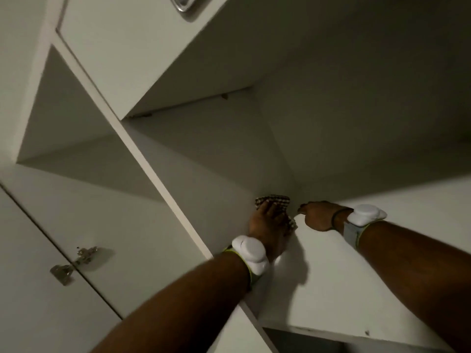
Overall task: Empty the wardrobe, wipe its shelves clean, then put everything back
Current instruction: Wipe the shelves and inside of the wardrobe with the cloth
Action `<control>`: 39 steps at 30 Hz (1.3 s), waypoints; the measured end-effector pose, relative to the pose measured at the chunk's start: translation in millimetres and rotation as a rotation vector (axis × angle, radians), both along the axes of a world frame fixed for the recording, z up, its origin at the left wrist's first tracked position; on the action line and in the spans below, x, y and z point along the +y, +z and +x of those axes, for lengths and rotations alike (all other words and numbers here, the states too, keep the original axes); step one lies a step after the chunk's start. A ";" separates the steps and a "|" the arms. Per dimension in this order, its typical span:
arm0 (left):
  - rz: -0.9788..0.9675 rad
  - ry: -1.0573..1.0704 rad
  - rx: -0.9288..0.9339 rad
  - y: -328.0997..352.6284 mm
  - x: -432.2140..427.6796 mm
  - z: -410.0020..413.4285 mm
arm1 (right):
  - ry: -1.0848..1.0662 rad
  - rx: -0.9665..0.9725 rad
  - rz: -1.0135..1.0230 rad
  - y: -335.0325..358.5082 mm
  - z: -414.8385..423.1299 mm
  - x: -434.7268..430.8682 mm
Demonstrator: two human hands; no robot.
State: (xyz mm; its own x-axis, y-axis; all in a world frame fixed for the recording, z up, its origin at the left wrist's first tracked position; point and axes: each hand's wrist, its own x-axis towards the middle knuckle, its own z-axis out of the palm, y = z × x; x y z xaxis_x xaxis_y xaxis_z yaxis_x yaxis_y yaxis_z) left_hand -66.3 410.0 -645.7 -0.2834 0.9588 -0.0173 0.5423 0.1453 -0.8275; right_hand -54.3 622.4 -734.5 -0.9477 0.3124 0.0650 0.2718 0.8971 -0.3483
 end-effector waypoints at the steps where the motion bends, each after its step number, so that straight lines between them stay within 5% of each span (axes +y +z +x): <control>1: 0.054 -0.117 0.031 18.8 -5.7 0.7 | -0.016 -0.023 0.011 3.2 0.7 -2.5; 4: 0.275 -0.175 0.002 90.7 -20.5 -41.5 | -0.039 -0.096 0.067 8.4 -0.8 -22.0; 7: 0.468 0.164 -0.079 156.2 -27.9 -153.6 | -0.080 -0.143 0.131 11.8 -5.1 -37.4; 9: 0.620 0.185 -0.076 188.0 -39.8 -121.4 | -0.102 -0.170 0.136 9.3 -6.9 -39.3; 12: 0.687 -0.177 0.086 174.0 -55.4 -6.6 | -0.116 -0.180 0.083 17.0 -2.1 -42.7; 14: 0.536 -0.295 0.140 127.5 -61.7 28.4 | -0.115 -0.175 0.046 19.2 -1.3 -40.9; 17: 0.098 -0.061 0.107 26.2 -75.8 33.2 | -0.089 -0.165 0.044 19.9 5.2 -42.7; 20: -0.116 0.006 0.076 -25.3 -83.1 45.8 | -0.073 -0.154 0.074 13.8 4.4 -45.3; 24: -0.009 -0.047 0.061 31.9 -78.9 39.8 | -0.116 -0.154 0.075 13.9 0.3 -45.6; 28: 0.335 -0.133 0.137 130.9 -77.9 29.4 | -0.136 -0.186 0.035 13.6 -2.0 -52.1; 32: 0.552 0.036 0.224 197.2 -82.4 48.1 | -0.094 -0.276 0.048 15.8 -0.7 -52.8; 35: 0.591 0.088 0.308 182.0 -84.6 62.5 | -0.052 -0.313 0.067 11.9 -5.9 -48.8; 39: 0.350 0.017 0.269 90.4 -98.2 48.8 | -0.069 -0.276 0.015 6.6 -8.6 -46.4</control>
